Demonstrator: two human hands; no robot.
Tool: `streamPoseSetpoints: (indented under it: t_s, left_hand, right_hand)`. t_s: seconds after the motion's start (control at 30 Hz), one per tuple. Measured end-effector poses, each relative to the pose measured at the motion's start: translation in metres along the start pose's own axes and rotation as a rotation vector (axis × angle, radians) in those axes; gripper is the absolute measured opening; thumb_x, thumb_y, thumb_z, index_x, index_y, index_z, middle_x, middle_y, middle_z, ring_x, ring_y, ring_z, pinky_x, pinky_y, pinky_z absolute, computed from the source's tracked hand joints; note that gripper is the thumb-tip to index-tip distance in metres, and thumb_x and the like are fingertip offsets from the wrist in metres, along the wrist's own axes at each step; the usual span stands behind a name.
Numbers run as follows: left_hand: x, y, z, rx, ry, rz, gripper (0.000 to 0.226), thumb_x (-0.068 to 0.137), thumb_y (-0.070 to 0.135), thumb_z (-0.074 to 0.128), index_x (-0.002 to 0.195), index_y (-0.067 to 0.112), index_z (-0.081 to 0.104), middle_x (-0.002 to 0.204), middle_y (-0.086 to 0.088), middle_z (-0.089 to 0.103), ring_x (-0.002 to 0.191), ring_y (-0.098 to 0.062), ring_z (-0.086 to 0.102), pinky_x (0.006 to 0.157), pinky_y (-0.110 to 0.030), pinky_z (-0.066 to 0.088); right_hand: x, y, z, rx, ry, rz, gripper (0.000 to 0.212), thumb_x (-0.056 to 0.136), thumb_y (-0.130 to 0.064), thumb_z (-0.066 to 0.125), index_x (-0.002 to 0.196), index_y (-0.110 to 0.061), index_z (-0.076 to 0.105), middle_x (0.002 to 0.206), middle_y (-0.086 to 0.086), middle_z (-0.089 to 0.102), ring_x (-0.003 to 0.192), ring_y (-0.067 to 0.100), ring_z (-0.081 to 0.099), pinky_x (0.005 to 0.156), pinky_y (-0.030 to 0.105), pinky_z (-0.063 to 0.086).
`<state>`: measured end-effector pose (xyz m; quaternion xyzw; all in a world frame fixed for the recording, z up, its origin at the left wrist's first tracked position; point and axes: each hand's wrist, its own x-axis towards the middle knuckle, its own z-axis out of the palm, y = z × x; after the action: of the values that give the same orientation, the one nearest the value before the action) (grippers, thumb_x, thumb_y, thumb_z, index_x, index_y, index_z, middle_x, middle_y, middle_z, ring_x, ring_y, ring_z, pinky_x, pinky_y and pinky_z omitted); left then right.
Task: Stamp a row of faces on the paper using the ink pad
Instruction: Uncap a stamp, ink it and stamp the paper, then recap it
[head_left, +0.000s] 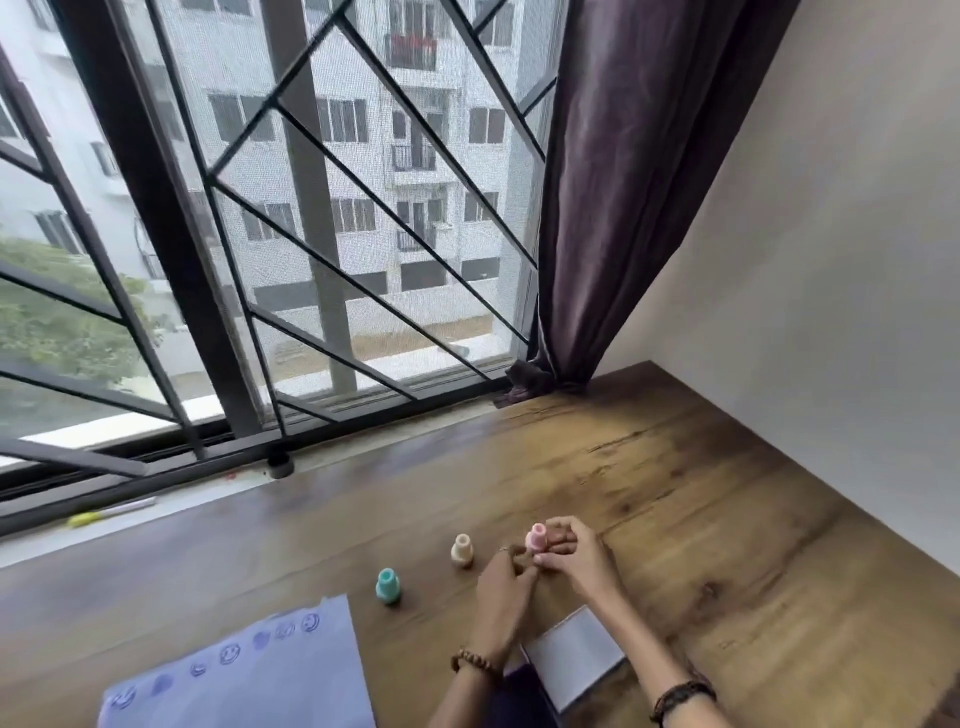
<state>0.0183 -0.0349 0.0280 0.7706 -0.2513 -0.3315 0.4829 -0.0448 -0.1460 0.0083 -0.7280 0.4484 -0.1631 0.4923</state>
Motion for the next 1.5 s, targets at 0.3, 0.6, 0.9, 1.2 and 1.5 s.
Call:
streamPoseSetpoints:
  t_s: [0.3, 0.6, 0.9, 1.2, 1.5]
  left_hand:
    - [-0.023, -0.037, -0.041, -0.148, 0.221, -0.189, 0.032, 0.081, 0.005, 0.047, 0.113, 0.009, 0.048, 0.109, -0.026, 0.063, 0.102, -0.041, 0.057, 0.087, -0.044, 0.047]
    - [-0.022, -0.028, -0.049, -0.200, 0.129, -0.065, 0.029, 0.082, 0.001, 0.041, 0.099, 0.015, 0.061, 0.072, -0.009, 0.059, 0.070, -0.027, 0.053, 0.066, -0.036, 0.041]
    - [-0.083, -0.045, -0.060, -0.602, 0.089, -0.076, 0.012, 0.080, 0.012, 0.067, 0.091, 0.016, 0.070, 0.094, -0.003, 0.075, 0.093, -0.016, 0.068, 0.080, -0.027, 0.052]
    - [-0.108, -0.044, -0.068, -0.515, -0.070, -0.104, 0.018, 0.078, 0.023, 0.069, 0.094, 0.014, 0.072, 0.091, -0.007, 0.075, 0.086, -0.016, 0.069, 0.073, -0.021, 0.054]
    - [-0.116, -0.070, -0.082, 0.098, 0.263, 0.077, 0.007, 0.077, 0.019, 0.073, 0.083, 0.017, 0.070, 0.077, 0.000, 0.072, 0.068, -0.008, 0.065, 0.059, -0.006, 0.046]
  right_hand:
    - [-0.028, -0.016, 0.049, -0.347, 0.131, -0.138, 0.005, 0.074, -0.011, 0.068, 0.078, -0.014, 0.071, 0.088, 0.004, 0.074, 0.085, 0.024, 0.066, 0.064, 0.023, 0.038]
    - [-0.020, -0.038, 0.072, -0.338, -0.065, -0.234, 0.020, 0.072, -0.006, 0.070, 0.091, -0.005, 0.068, 0.096, 0.015, 0.073, 0.091, 0.027, 0.066, 0.078, 0.034, 0.050]
    - [-0.108, -0.030, 0.027, 0.086, -0.207, -0.221, 0.018, 0.078, -0.013, 0.071, 0.078, -0.029, 0.063, 0.077, -0.006, 0.073, 0.077, 0.008, 0.067, 0.074, 0.033, 0.056]
    - [-0.155, -0.016, 0.027, 0.031, -0.245, -0.300, 0.025, 0.088, -0.047, 0.044, 0.080, -0.024, 0.049, 0.058, -0.016, 0.054, 0.053, 0.002, 0.044, 0.052, 0.013, 0.035]
    - [-0.156, -0.006, 0.021, 0.951, -0.157, 0.410, 0.031, 0.097, -0.015, 0.037, 0.073, -0.007, 0.054, 0.050, 0.004, 0.058, 0.041, 0.012, 0.055, 0.036, 0.017, 0.046]
